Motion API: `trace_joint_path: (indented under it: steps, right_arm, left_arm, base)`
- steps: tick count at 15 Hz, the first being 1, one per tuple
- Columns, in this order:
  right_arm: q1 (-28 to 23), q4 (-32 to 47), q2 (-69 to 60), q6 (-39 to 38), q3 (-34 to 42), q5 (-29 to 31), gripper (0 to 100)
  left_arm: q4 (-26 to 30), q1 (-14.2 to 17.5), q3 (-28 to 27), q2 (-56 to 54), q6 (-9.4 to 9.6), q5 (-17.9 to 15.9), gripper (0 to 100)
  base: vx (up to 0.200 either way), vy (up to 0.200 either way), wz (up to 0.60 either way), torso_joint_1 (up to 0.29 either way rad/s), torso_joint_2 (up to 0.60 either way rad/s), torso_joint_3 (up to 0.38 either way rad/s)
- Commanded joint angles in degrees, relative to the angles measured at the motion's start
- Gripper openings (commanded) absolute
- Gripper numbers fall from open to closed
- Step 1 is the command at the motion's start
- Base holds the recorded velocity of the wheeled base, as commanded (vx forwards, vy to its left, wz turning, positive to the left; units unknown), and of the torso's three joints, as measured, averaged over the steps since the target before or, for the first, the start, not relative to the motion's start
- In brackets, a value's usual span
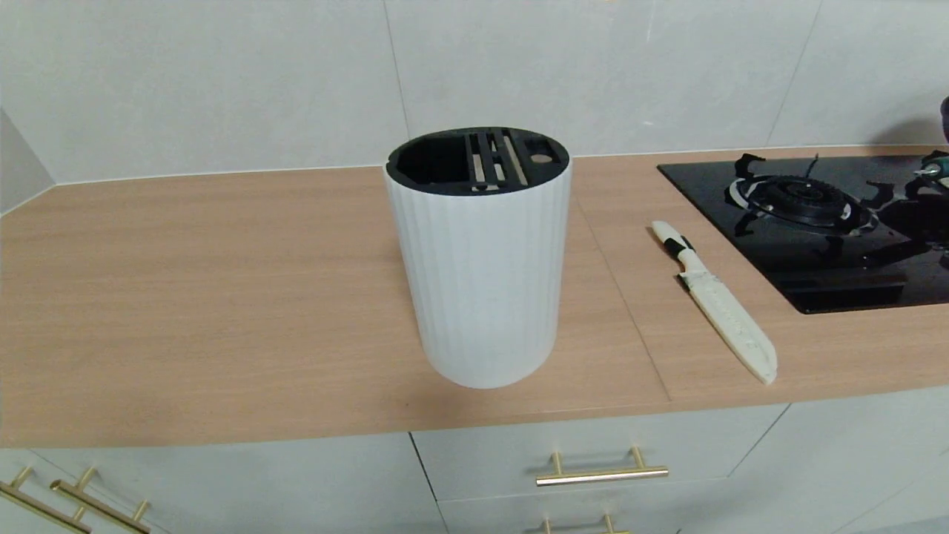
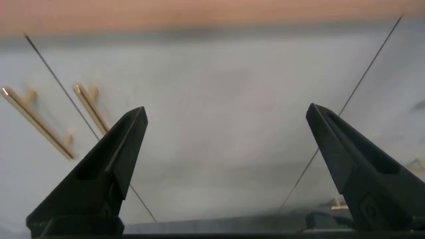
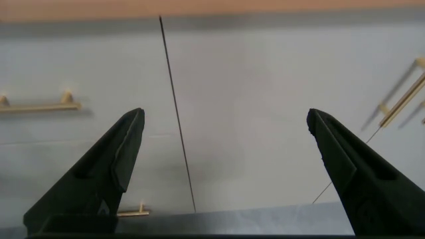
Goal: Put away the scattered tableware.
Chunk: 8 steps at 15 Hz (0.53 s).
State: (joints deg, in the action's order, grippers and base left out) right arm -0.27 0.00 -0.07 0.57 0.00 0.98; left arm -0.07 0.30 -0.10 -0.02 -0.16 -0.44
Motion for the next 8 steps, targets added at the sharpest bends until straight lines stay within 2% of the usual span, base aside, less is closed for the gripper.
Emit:
trace_joint_path:
  steps: [1,8]
  right_arm:
    - [0.0,0.0,0.07,0.04,0.0,-0.01,100]
    - [0.0,0.0,0.07,0.13,0.0,-0.1,100]
  left_arm:
    - [-0.01,0.05,0.01,0.02,-0.02,0.0,100]
    - [-0.01,0.05,0.01,0.02,-0.02,0.0,100]
  base:
    - [0.0,0.0,0.0,0.242,-0.48,-0.266]
    - [0.0,0.0,0.0,0.247,-0.51,-0.265]
